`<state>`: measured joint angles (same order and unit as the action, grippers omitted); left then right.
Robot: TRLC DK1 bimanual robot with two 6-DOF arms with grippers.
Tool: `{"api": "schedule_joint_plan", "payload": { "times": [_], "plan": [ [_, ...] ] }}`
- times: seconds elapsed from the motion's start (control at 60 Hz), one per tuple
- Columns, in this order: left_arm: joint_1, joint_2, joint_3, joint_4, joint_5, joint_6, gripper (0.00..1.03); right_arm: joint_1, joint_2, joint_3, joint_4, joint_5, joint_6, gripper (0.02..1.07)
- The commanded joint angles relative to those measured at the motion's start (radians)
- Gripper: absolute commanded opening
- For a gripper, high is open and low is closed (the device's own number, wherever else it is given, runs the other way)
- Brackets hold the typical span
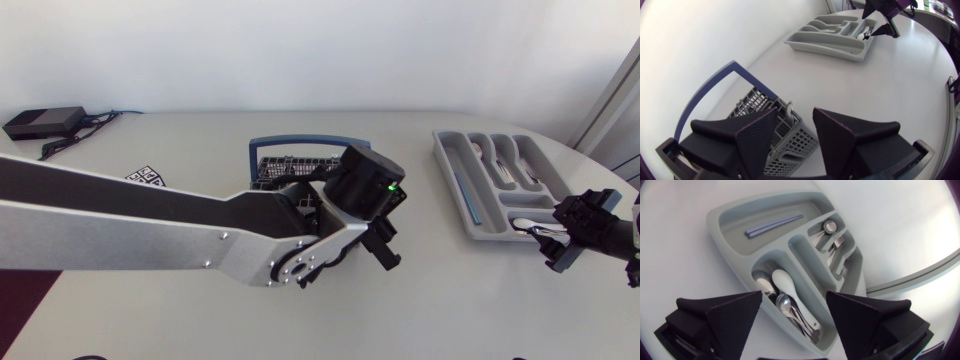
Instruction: Transfer all utensils from the basket to the drawer tray.
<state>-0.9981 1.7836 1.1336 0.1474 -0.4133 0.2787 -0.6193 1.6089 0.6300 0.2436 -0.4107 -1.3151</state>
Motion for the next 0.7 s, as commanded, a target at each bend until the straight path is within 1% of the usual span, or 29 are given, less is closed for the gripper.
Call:
{"api": "schedule_joint_plan", "payload": {
  "times": [0.0, 0.067, 0.1, 0.2, 0.25, 0.283, 0.367, 0.433, 0.6, 0.683],
  "plan": [
    [0.001, 0.031, -0.018, 0.02, -0.021, 0.02, 0.42, 0.026, -0.055, -0.053, 0.011, 0.001, 0.033, 0.97],
    [0.004, 0.037, -0.018, 0.035, -0.041, 0.019, 0.38, 0.044, -0.095, -0.079, 0.013, 0.0, 0.047, 0.97],
    [0.004, 0.042, -0.018, 0.04, -0.047, 0.02, 0.37, 0.052, -0.115, -0.092, 0.011, 0.0, 0.048, 0.97],
    [0.006, 0.056, -0.017, 0.046, -0.047, 0.022, 0.29, 0.075, -0.17, -0.115, 0.011, 0.0, 0.076, 0.97],
    [0.004, 0.06, -0.017, 0.05, -0.047, 0.024, 0.28, 0.086, -0.193, -0.124, 0.011, 0.0, 0.088, 0.97],
    [0.004, 0.06, -0.017, 0.052, -0.047, 0.024, 0.25, 0.093, -0.208, -0.131, 0.011, 0.0, 0.094, 0.98],
    [0.006, 0.063, -0.018, 0.06, -0.047, 0.024, 0.2, 0.112, -0.245, -0.148, 0.002, 0.0, 0.103, 0.98],
    [0.006, 0.063, -0.02, 0.061, -0.047, 0.025, 0.2, 0.132, -0.277, -0.168, -0.004, 0.003, 0.112, 0.98],
    [0.003, 0.069, -0.038, 0.116, -0.051, 0.051, 0.08, 0.194, -0.351, -0.222, -0.01, 0.026, 0.129, 0.98],
    [0.0, 0.069, -0.041, 0.127, -0.051, 0.062, 0.06, 0.214, -0.374, -0.233, -0.013, 0.038, 0.148, 0.98]
  ]
}}
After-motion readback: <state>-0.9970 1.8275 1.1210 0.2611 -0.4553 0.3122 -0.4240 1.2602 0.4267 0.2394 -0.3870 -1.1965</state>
